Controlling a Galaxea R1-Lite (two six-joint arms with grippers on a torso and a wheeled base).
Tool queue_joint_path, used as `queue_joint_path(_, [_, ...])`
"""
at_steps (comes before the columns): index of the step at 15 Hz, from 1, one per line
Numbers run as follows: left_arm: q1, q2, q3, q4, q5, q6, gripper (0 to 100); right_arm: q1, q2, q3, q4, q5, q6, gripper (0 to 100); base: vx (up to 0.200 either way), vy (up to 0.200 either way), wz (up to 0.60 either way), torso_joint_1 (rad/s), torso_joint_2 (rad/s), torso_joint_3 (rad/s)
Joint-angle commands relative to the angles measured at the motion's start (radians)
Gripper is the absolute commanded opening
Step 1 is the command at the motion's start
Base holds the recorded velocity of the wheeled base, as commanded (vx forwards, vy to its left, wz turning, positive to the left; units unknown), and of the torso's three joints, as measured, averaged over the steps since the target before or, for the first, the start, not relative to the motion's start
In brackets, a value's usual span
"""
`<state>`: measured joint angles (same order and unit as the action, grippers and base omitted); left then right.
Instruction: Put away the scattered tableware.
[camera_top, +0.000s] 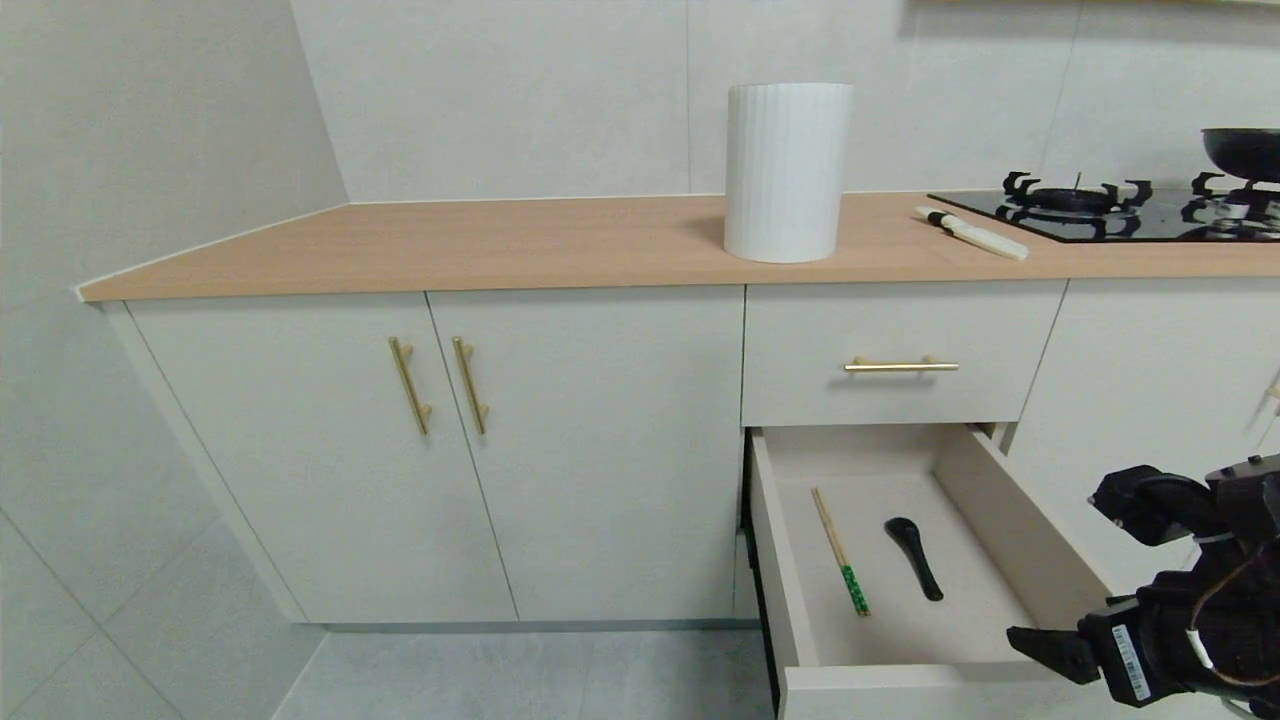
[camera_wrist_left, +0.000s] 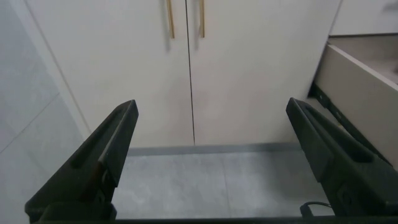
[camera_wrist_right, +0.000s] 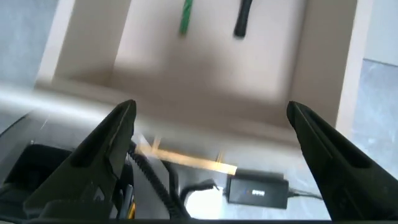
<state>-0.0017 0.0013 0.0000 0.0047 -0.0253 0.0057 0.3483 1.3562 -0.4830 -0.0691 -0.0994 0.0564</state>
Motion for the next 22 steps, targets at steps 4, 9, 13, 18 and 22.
queue_joint_path(4, [0.000,0.000,0.000,0.000,-0.001,0.000,100,0.143,0.017,0.009,0.115,0.049,0.002,100,0.000,0.000,0.00,0.000,0.00,0.000])
queue_joint_path(9, [0.000,0.000,0.000,0.000,-0.001,0.000,100,0.158,0.129,0.015,0.141,0.132,0.002,100,0.000,0.000,0.00,0.000,0.00,0.000])
queue_joint_path(13, [0.000,0.000,0.000,0.000,-0.001,0.000,100,0.155,0.251,0.006,0.114,0.119,0.016,100,0.000,0.000,0.00,0.000,0.00,0.000])
queue_joint_path(18, [0.000,0.000,0.000,0.000,-0.001,0.000,100,0.141,0.380,-0.019,-0.012,0.013,0.142,100,0.000,0.000,0.00,0.000,0.00,0.000])
queue_joint_path(22, [0.000,0.000,0.000,0.000,-0.001,0.000,100,0.141,0.420,-0.045,-0.014,-0.039,0.186,100,0.000,0.000,0.00,0.000,0.00,0.000])
